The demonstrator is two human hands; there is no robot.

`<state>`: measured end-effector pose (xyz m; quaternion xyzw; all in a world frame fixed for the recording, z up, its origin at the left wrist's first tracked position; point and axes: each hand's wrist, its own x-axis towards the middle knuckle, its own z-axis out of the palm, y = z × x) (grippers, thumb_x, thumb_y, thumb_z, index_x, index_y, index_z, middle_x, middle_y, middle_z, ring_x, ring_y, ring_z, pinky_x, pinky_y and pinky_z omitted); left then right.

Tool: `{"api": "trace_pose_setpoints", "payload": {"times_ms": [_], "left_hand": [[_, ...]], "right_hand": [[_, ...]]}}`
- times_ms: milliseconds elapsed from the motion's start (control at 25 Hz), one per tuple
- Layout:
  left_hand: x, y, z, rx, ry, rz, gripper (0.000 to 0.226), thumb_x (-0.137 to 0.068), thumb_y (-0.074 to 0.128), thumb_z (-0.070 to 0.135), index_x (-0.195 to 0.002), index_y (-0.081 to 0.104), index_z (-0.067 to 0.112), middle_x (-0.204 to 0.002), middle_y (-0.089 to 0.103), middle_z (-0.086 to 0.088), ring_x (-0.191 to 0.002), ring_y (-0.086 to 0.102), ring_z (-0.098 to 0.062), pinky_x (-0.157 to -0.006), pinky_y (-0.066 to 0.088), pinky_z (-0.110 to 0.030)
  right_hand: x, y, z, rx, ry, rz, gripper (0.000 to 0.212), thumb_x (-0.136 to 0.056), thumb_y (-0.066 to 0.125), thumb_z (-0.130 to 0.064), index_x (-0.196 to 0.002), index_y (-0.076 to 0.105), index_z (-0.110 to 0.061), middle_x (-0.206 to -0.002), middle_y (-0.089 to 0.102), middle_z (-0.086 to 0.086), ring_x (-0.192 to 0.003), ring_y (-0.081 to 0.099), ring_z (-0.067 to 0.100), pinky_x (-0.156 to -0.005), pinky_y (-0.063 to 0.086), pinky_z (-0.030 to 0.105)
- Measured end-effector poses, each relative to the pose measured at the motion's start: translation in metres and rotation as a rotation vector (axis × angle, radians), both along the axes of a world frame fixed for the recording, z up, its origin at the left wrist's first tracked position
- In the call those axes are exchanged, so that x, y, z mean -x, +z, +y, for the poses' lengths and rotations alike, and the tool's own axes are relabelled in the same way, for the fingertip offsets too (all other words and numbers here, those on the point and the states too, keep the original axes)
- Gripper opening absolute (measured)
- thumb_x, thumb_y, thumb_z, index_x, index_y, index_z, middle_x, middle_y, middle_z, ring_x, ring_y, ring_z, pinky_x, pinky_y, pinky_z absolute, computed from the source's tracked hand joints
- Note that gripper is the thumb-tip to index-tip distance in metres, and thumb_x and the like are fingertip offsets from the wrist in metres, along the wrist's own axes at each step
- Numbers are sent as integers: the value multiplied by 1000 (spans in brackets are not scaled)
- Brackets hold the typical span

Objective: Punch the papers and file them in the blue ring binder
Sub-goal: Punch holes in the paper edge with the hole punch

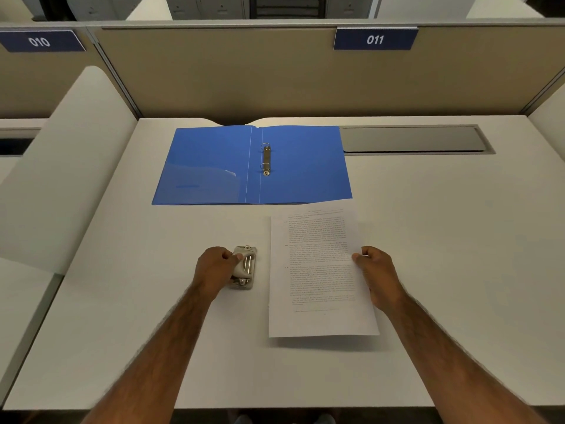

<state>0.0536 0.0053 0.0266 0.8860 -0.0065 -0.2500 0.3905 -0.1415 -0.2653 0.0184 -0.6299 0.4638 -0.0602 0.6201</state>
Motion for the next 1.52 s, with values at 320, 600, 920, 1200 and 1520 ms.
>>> {"api": "trace_pose_setpoints", "payload": {"times_ms": [320, 600, 920, 1200, 1520], "left_hand": [[5, 13, -15, 252, 113, 285, 15, -93, 65, 12, -86, 65, -1, -92, 70, -21, -76, 70, -29, -57, 62, -32], [4, 10, -25, 243, 62, 297, 15, -93, 66, 15, -83, 65, 4, -88, 71, -19, -72, 70, -25, -59, 62, -32], [4, -1, -25, 219, 59, 325, 18, -92, 67, 17, -85, 66, 1, -93, 73, -25, -70, 71, -28, -67, 62, -37], [3, 1, -36, -27, -3, -289, 32, -98, 49, 38, -114, 62, 13, -120, 63, -7, -109, 58, -23, -90, 42, -33], [11, -17, -36, -206, -146, -464, 31, -102, 43, 31, -121, 61, 14, -127, 59, -7, -116, 53, -25, -97, 42, -40]], "right_hand": [[1, 5, -4, -11, -26, -23, 12, -98, 57, -24, -96, 65, -15, -101, 73, 5, -90, 71, 31, -87, 58, 52], [1, 3, -10, -8, -33, -24, 13, -96, 58, -22, -98, 66, -12, -106, 73, 7, -92, 71, 31, -89, 58, 51], [-1, 3, -6, -8, -17, -27, 12, -98, 56, -21, -90, 64, -16, -102, 72, 7, -92, 70, 33, -86, 59, 49], [-6, -1, -2, 2, -7, -10, 12, -97, 56, -20, -91, 64, -15, -102, 73, 7, -90, 71, 31, -84, 59, 47], [-16, -3, 2, 29, 41, 21, 16, -96, 57, -25, -94, 64, -12, -99, 73, 6, -88, 71, 31, -85, 59, 49]]}}
